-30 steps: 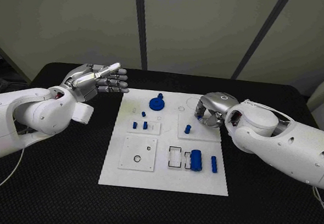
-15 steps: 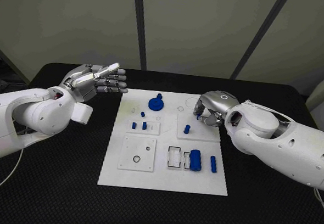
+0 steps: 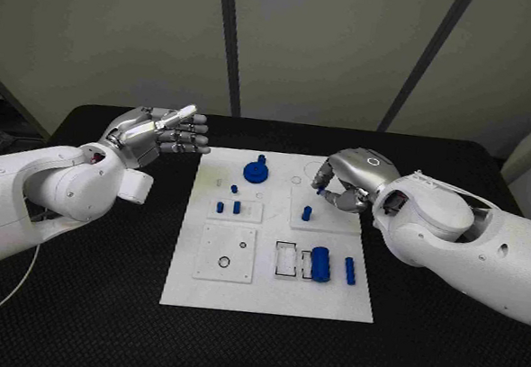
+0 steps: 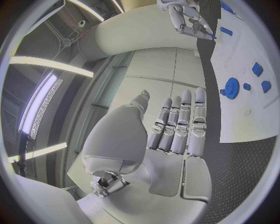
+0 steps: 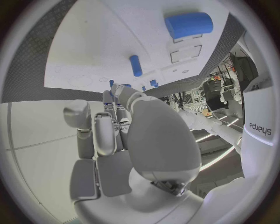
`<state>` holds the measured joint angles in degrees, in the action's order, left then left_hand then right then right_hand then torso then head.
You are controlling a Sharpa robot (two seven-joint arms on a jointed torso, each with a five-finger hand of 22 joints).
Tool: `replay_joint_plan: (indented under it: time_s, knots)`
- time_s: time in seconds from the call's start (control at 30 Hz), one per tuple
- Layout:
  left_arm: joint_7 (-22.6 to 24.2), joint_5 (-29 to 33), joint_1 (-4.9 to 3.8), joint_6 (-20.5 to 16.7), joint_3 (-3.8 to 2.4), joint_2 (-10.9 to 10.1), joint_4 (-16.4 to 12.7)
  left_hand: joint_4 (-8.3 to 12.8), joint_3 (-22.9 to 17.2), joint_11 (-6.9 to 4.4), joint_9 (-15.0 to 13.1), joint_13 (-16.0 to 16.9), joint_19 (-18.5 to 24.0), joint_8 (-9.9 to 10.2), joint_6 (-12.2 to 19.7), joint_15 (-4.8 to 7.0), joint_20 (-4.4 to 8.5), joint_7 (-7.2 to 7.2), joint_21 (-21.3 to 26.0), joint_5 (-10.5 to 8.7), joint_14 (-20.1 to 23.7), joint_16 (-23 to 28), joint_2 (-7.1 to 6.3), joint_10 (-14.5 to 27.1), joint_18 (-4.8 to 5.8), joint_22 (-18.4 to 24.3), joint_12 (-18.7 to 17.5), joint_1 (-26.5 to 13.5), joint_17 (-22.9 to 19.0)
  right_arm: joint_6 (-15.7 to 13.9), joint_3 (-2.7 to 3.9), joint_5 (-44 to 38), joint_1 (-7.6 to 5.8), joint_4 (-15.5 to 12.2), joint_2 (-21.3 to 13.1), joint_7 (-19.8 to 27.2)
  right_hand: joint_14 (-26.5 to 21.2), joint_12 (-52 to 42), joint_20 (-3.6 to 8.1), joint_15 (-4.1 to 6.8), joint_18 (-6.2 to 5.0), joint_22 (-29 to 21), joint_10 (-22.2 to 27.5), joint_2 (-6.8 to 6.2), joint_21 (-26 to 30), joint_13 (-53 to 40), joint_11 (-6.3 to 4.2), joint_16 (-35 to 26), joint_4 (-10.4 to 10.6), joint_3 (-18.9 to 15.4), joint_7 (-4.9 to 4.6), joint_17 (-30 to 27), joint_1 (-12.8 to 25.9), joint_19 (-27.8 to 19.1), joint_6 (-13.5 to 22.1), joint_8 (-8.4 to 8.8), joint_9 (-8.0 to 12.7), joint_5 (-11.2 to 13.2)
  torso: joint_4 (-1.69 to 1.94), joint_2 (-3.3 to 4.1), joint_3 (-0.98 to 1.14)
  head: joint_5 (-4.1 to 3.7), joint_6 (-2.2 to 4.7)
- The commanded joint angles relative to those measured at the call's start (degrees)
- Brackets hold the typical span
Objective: Assemble the parts on the task board
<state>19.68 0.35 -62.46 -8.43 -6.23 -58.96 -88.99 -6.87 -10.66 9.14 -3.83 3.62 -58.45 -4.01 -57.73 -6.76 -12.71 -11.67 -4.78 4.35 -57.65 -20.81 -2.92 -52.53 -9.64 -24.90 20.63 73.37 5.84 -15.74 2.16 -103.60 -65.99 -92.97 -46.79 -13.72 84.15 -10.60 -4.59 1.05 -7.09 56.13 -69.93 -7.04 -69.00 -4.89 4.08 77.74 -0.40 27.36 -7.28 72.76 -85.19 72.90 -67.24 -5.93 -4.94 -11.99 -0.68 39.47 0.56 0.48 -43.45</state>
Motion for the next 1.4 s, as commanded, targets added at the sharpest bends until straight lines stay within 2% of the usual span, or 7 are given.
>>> replay_joint_plan:
  time_s: [0.03,0.23,0.43,0.5,1.0,1.23,1.4]
  knots:
    - [0.87,0.14,-0.06,0.76,-0.04,0.31,0.05,0.30,0.04,0.15,0.08,-0.03,-0.51,-0.14,-0.07,0.15,0.00,-0.47,0.36,0.03,-0.35,0.33,0.18,-0.28,-0.87,0.05,-0.24,0.59,-0.05,-2.46,0.05,1.33,-0.09,-1.80,0.24,0.25,2.96,0.24,0.03,0.23,0.33,0.05,-1.09,0.01,-0.17,-0.08,-0.63,0.32,-0.19,0.13,-0.36,0.08,0.41,-0.10,-0.07,0.23,0.05,-0.25,0.03,0.08,-0.01,0.27,0.06]
    - [0.88,0.14,-0.06,0.92,-0.03,1.01,0.13,0.33,0.05,0.16,0.08,-0.03,-0.53,-0.13,-0.06,0.14,0.00,-0.49,0.38,0.02,-0.35,0.37,0.19,-0.26,-0.86,0.11,-0.25,0.59,-0.08,-1.85,0.04,2.81,-0.08,-4.38,2.61,0.99,2.97,0.27,0.02,0.22,0.32,0.08,-1.09,-0.03,-0.22,-0.10,-0.63,0.36,-0.28,0.21,-0.36,0.10,0.47,-0.14,-0.08,0.24,0.05,-0.33,0.14,0.04,-0.03,1.09,-0.04]
    - [0.87,0.15,-0.06,0.91,-0.02,1.50,0.18,0.34,0.05,0.17,0.08,-0.03,-0.53,-0.13,-0.06,0.14,0.00,-0.49,0.39,0.02,-0.35,0.39,0.19,-0.26,-0.86,0.13,-0.25,0.58,-0.09,-0.69,0.03,3.72,0.53,-4.86,5.76,1.83,2.97,0.32,0.01,0.22,0.32,0.18,-1.08,0.02,-0.32,-0.11,-0.62,0.40,-0.44,0.40,-0.38,0.11,0.48,-0.17,-0.05,0.29,0.06,-0.42,0.18,0.02,-0.10,1.80,-0.21]
    - [0.84,0.15,-0.06,0.97,-0.02,1.65,0.15,0.34,0.05,0.17,0.08,-0.02,-0.54,-0.14,-0.06,0.13,0.00,-0.49,0.40,0.02,-0.36,0.40,0.20,-0.27,-0.86,0.15,-0.25,0.58,-0.09,-0.08,0.02,3.94,0.95,-4.53,6.75,2.07,2.97,0.32,0.01,0.22,0.32,0.18,-1.08,0.02,-0.32,-0.11,-0.62,0.40,-0.44,0.40,-0.38,0.11,0.48,-0.17,-0.05,0.29,0.06,-0.42,0.21,0.01,-0.15,1.90,-0.32]
    - [0.77,0.15,-0.07,0.90,0.00,2.30,0.18,0.38,0.07,0.16,0.07,-0.01,-0.64,-0.16,-0.11,0.16,0.01,-0.48,0.42,0.01,-0.54,0.40,0.23,-0.32,-0.87,0.27,-0.22,0.54,-0.11,1.88,-0.01,4.46,5.44,-2.40,10.70,3.40,2.98,0.42,-0.03,0.17,0.29,0.12,-0.98,0.02,-0.33,-0.13,-0.54,0.52,-0.63,0.56,-0.48,0.21,0.62,-0.34,0.05,0.39,0.09,-0.46,0.06,0.06,-0.04,3.82,-1.09]
    - [0.79,0.16,-0.07,0.98,0.00,2.51,0.23,0.38,0.07,0.16,0.07,-0.01,-0.64,-0.16,-0.11,0.16,0.01,-0.48,0.42,0.01,-0.54,0.40,0.23,-0.32,-0.87,0.27,-0.22,0.54,-0.11,2.42,-0.08,4.47,6.55,-1.44,11.96,3.73,2.99,0.44,-0.04,0.16,0.31,0.22,-0.96,0.03,-0.41,-0.13,-0.52,0.58,-0.66,0.58,-0.50,0.27,0.67,-0.31,0.08,0.41,0.09,-0.47,0.14,0.11,-0.10,4.62,-1.42]
    - [0.61,0.16,-0.07,1.10,0.00,2.60,0.30,0.37,0.12,0.15,0.07,-0.01,-0.69,-0.18,-0.13,0.16,0.02,-0.48,0.44,0.00,-0.61,0.43,0.23,-0.35,-0.87,0.34,-0.21,0.46,-0.13,2.58,-1.27,4.37,6.85,-1.12,12.35,3.73,2.97,0.48,-0.05,0.14,0.29,0.13,-0.92,0.05,-0.36,-0.14,-0.50,0.53,-0.69,0.61,-0.52,0.19,0.73,-0.40,0.11,0.44,0.10,-0.48,0.06,0.07,-0.08,5.14,-1.68]
